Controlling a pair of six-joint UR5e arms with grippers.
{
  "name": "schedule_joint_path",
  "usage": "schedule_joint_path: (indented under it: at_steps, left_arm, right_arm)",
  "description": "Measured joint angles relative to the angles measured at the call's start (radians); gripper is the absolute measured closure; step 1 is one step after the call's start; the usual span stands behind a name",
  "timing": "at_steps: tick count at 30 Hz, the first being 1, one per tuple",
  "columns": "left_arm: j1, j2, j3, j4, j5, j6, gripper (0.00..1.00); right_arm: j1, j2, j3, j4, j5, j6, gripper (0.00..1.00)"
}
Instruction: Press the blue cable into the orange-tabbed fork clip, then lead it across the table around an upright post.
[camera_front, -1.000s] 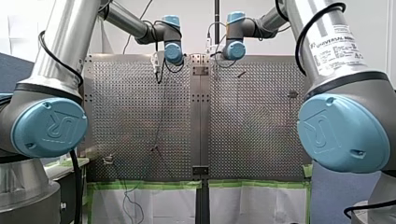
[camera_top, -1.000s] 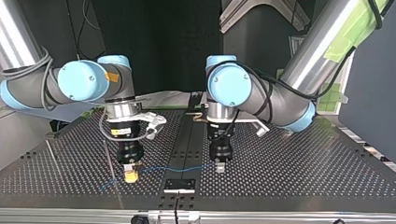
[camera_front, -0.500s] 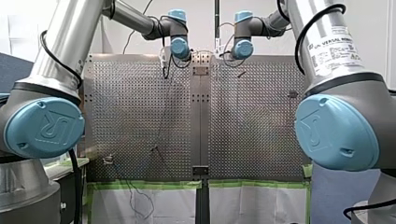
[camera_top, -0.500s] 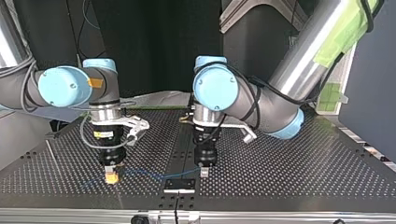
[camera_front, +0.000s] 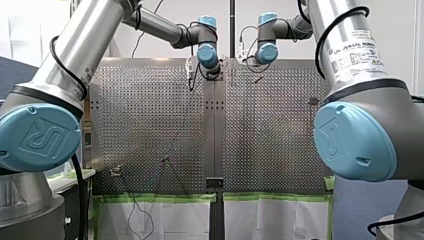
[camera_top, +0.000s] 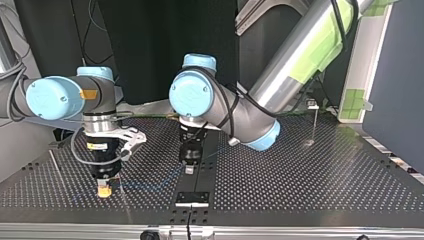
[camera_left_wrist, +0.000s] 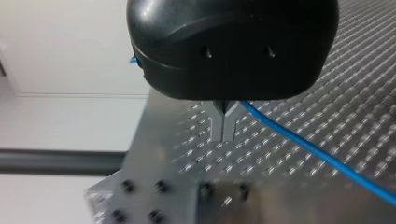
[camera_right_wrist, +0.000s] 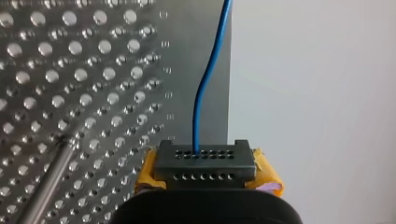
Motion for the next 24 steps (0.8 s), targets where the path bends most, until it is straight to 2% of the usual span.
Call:
schedule_joint_path:
  at_steps: [5, 13, 24]
  left_arm:
    - [-0.018, -0.041, 0.041, -0.018, -0.002, -0.003, 0.99]
    - [-0.020, -0.098, 0.106, -0.026, -0.008, -0.014, 0.99]
    - [-0.040, -0.176, 0.205, -0.110, -0.011, -0.038, 0.99]
  right_arm:
    - [-0.015, -0.002, 0.000, 0.006, 0.000, 0.002, 1.00]
    - [-0.045, -0.025, 0.000, 0.018, 0.000, 0.008, 1.00]
    - [-0.076, -0.031, 0.018, 0.050, 0.000, 0.004, 1.00]
